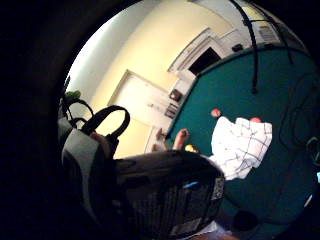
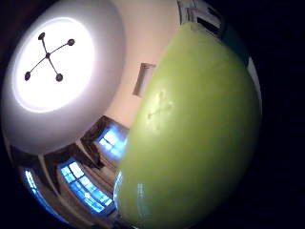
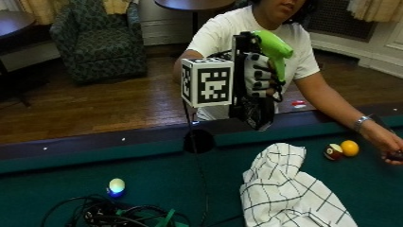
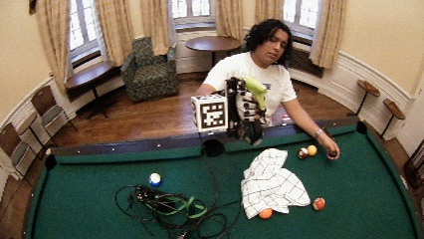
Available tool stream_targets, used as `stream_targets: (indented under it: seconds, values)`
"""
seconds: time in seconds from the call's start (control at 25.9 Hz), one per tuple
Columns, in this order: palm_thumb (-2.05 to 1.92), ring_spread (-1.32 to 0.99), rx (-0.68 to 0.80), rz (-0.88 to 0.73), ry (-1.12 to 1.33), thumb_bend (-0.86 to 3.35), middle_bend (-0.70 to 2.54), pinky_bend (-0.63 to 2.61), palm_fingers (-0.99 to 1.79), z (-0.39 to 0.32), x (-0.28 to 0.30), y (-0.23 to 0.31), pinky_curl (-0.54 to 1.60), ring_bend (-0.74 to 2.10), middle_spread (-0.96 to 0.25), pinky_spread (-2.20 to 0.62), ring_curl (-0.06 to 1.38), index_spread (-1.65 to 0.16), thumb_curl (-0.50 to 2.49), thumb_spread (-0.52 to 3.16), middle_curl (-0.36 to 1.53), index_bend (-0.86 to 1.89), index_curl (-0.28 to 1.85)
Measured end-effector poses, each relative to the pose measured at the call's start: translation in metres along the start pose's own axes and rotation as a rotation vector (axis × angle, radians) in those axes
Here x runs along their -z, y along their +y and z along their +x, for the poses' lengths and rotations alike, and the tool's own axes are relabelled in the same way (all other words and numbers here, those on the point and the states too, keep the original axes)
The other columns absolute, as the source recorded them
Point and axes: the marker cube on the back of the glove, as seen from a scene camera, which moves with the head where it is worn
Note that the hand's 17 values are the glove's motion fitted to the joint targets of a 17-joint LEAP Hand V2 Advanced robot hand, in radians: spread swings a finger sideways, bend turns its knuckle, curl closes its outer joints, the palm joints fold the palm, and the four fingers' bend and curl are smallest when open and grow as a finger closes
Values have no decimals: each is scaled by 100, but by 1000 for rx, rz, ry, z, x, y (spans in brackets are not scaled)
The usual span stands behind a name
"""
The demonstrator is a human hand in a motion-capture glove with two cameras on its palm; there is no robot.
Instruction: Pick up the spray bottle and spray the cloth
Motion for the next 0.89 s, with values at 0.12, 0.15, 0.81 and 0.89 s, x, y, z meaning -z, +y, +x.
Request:
stream_targets:
  seconds: [0.12, 0.15, 0.81, 0.89]
  values:
    - [96, -22, -157, -53, 72, -2, 70, 52, 138, 21, -15, -11, 44, 78, -21, -29, 51, -29, 68, 38, 57, 37, 50]
    - [96, -22, -217, -77, 92, -2, 70, 52, 137, 31, -21, -13, 44, 78, -21, -29, 51, -29, 68, 38, 57, 37, 50]
    - [94, -22, -989, -361, 199, -3, 71, 53, 136, 206, -74, 74, 45, 79, -22, -29, 51, -29, 74, 35, 58, 35, 56]
    - [94, -22, -1060, -386, 216, -3, 71, 53, 136, 218, -78, 86, 45, 79, -21, -29, 51, -29, 75, 35, 58, 35, 56]
